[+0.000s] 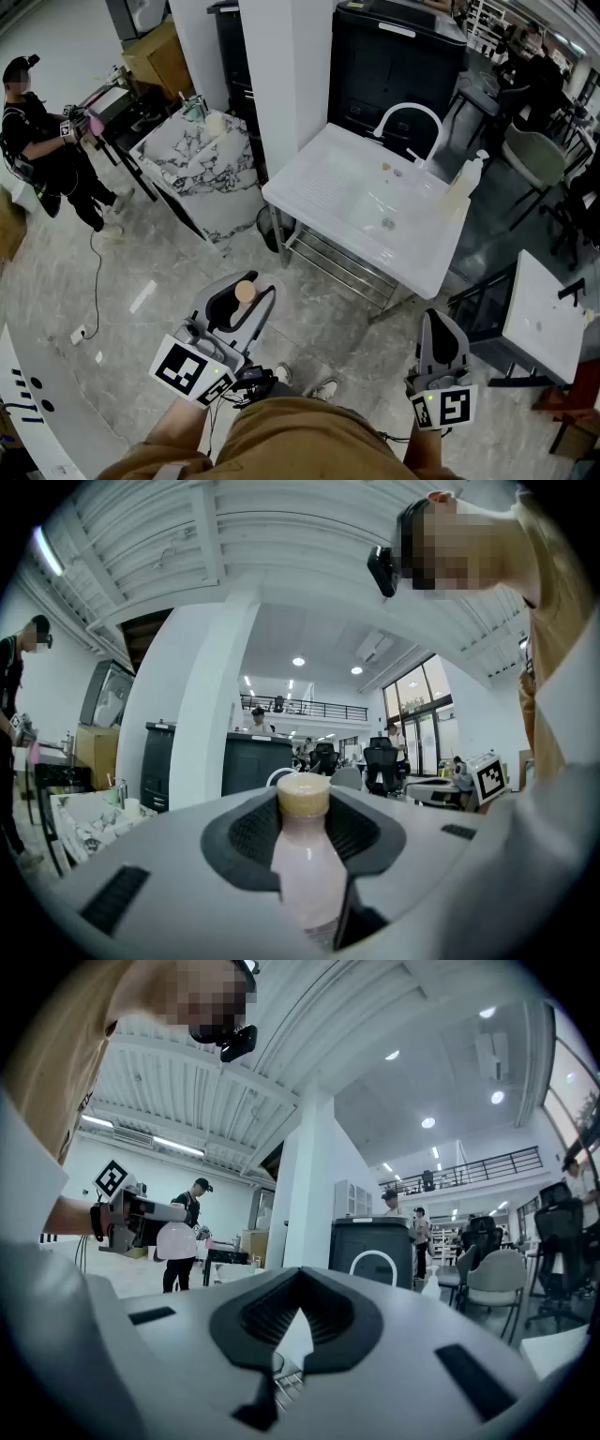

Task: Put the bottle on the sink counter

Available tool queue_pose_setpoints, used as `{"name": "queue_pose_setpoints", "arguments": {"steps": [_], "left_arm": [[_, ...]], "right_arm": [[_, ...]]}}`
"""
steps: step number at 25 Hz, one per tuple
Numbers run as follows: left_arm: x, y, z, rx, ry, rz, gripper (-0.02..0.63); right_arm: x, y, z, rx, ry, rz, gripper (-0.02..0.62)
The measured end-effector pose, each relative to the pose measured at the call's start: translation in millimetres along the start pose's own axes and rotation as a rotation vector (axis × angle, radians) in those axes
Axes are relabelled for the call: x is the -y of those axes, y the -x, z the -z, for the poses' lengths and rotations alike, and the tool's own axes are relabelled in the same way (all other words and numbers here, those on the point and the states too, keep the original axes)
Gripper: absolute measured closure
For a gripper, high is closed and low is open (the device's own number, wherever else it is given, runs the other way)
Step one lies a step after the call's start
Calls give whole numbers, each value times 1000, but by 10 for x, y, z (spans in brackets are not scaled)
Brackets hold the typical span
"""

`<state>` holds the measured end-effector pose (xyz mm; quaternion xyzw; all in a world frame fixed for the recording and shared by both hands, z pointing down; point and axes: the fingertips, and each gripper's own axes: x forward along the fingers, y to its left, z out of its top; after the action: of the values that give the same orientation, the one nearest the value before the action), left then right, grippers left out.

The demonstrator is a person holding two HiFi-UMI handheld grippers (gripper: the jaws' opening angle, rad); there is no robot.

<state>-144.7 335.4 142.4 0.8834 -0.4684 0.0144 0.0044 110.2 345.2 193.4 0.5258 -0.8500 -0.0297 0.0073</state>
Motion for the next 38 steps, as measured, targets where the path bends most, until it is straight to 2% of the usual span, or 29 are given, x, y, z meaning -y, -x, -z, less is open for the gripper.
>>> {"name": "queue_pose_setpoints", "arguments": {"steps": [11,16,29,38], "left_arm": [[-90,-77,-9,24,1,-1,476],[-106,-114,-35,29,0,-11,476],[110,-188,125,32,25,-91,476],[-47,-262,125,35,31,-122,476]], "right_arm": [[50,-70,13,-1,11,3,592],[82,-87,-22,32,-40,-19,591],[345,-66,147,-15,16,-66,591],[369,-211,181,-24,14,-92,591]]}}
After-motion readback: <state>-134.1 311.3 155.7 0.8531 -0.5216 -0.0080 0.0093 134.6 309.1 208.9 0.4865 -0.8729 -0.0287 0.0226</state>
